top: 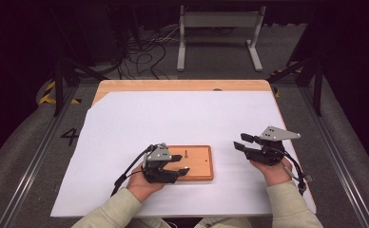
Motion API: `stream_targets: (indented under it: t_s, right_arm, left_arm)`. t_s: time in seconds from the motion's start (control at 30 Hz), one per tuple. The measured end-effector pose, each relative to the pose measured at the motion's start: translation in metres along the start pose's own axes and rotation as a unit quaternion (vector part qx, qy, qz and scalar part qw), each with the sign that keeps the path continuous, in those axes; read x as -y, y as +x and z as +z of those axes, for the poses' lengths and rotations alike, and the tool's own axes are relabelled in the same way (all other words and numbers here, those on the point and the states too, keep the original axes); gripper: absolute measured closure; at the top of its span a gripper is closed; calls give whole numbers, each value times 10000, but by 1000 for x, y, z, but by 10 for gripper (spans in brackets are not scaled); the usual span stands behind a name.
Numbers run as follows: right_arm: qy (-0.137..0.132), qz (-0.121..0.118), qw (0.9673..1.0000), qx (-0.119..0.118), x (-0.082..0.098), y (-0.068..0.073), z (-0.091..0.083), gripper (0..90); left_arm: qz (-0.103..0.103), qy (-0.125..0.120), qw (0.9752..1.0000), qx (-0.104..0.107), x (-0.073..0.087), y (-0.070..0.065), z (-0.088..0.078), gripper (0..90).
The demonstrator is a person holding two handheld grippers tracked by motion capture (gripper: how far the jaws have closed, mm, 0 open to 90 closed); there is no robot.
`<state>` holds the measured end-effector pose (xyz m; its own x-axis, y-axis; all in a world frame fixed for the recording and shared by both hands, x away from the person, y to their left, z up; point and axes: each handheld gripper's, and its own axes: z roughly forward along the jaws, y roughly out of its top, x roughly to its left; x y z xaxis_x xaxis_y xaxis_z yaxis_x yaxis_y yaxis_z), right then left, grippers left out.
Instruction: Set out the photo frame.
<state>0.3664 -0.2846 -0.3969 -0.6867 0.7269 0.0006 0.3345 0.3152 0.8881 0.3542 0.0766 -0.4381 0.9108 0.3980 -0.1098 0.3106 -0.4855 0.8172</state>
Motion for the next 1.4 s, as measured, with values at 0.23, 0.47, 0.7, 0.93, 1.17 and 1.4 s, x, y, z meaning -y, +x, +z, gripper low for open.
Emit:
stream_targets:
  t_s: [0.23,0.47,0.7,0.93,1.17,1.4]
  right_arm:
    - [27,22,10000,-40,0,1,2,538]
    - [51,30,10000,-57,0,2,3,538]
    - [68,-23,9999,-72,0,4,4,538]
    - [76,-24,9999,-71,0,4,4,538]
    - [100,-49,9999,-67,0,5,4,538]
    - [100,-75,9999,-103,0,6,4,540]
  left_arm:
    - [30,278,9995,158,0,-1,14,667]
    - [263,295,9992,82,0,-6,15,830]
    - [596,246,9979,-48,3,-11,15,834]
    - [1228,199,9917,-330,6,-18,15,836]
    - [1911,70,9797,-608,13,-29,14,833]
    - [2808,-39,9554,-918,21,-41,12,833]
